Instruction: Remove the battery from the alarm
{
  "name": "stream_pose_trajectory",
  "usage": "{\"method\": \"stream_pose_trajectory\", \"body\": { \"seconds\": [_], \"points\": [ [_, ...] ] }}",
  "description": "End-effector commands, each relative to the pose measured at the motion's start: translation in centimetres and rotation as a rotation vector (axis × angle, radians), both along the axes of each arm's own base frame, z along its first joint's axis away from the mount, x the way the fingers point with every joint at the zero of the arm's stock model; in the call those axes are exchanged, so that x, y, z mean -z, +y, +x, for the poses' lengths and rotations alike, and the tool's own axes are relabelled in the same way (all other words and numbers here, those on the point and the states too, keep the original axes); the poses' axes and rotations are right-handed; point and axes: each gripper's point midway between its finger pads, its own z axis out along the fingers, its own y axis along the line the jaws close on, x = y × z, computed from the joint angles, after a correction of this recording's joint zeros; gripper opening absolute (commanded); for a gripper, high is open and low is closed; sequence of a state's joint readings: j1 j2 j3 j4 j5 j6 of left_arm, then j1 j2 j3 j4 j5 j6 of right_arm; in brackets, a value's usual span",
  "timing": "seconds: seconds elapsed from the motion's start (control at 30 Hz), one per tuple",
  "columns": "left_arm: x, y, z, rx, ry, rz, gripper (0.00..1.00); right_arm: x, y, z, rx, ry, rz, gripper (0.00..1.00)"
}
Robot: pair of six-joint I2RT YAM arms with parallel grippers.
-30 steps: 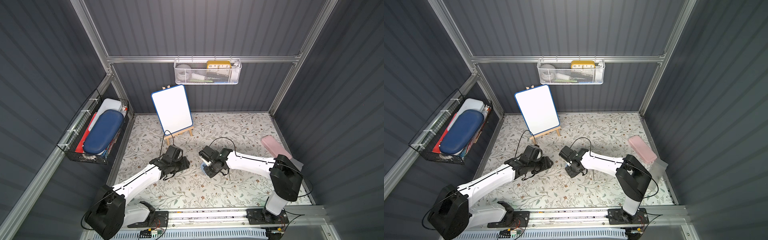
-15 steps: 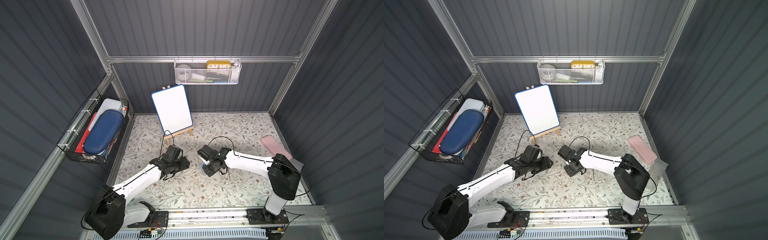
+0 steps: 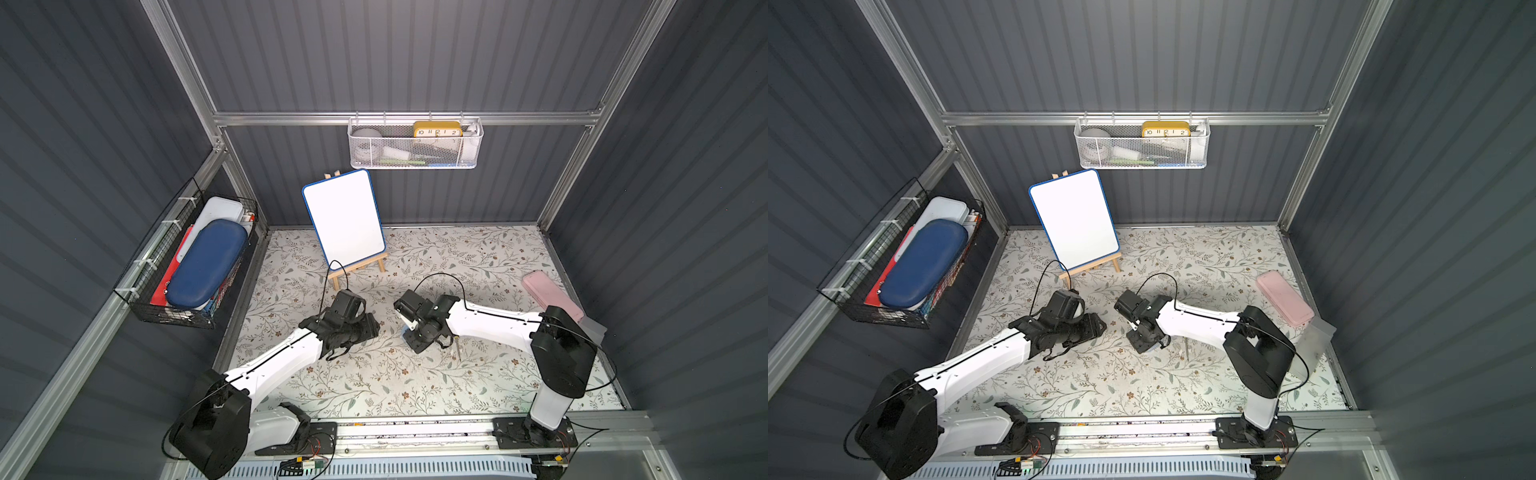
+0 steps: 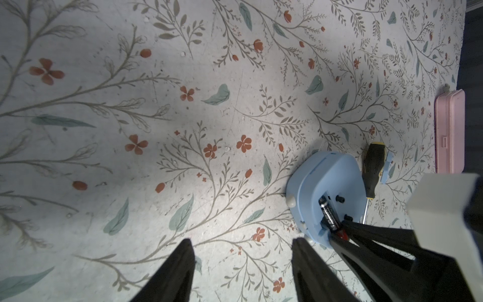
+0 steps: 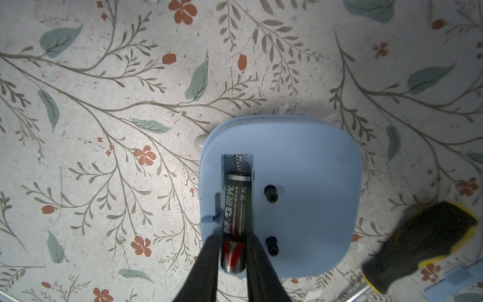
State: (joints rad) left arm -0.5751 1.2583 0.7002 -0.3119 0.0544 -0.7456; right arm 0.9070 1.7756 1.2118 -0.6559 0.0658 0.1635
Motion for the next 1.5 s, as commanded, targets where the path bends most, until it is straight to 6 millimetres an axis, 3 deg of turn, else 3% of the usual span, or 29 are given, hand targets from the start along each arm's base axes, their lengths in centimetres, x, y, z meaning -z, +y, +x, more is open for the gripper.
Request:
{"method": "stream_pose_trajectory", "body": {
  "seconds": [0.0, 0.23, 0.7, 1.0, 1.23, 1.47],
  "points": [
    [-1.1, 0.0, 0.5, 0.016, -0.036, 0.002, 0.63, 1.0, -0.7, -0.9, -0.006, 0.051, -0.037, 0.2],
    [-1.2, 0.0, 0.5, 0.014, -0.039, 0.003, 0.62, 0.6, -0.9, -0.7, 0.0, 0.035, -0.034, 0.13],
    [-1.3, -0.2, 0.6, 0.013, -0.043, -0.007, 0.62, -2.8, -1.5, 0.7, 0.032, -0.089, 0.001, 0.1],
    [-1.3, -0.3, 0.7, 0.017, -0.041, -0.012, 0.62, -3.9, -4.6, 3.0, 0.15, -0.155, 0.012, 0.09],
    [-1.3, -0.4, 0.7, 0.018, -0.04, -0.014, 0.62, -2.2, -8.1, 5.1, 0.276, -0.13, -0.026, 0.09],
    [-1.1, -0.4, 0.7, 0.02, -0.038, -0.012, 0.62, 0.3, -8.5, 5.0, 0.335, -0.064, -0.083, 0.08]
  ]
}}
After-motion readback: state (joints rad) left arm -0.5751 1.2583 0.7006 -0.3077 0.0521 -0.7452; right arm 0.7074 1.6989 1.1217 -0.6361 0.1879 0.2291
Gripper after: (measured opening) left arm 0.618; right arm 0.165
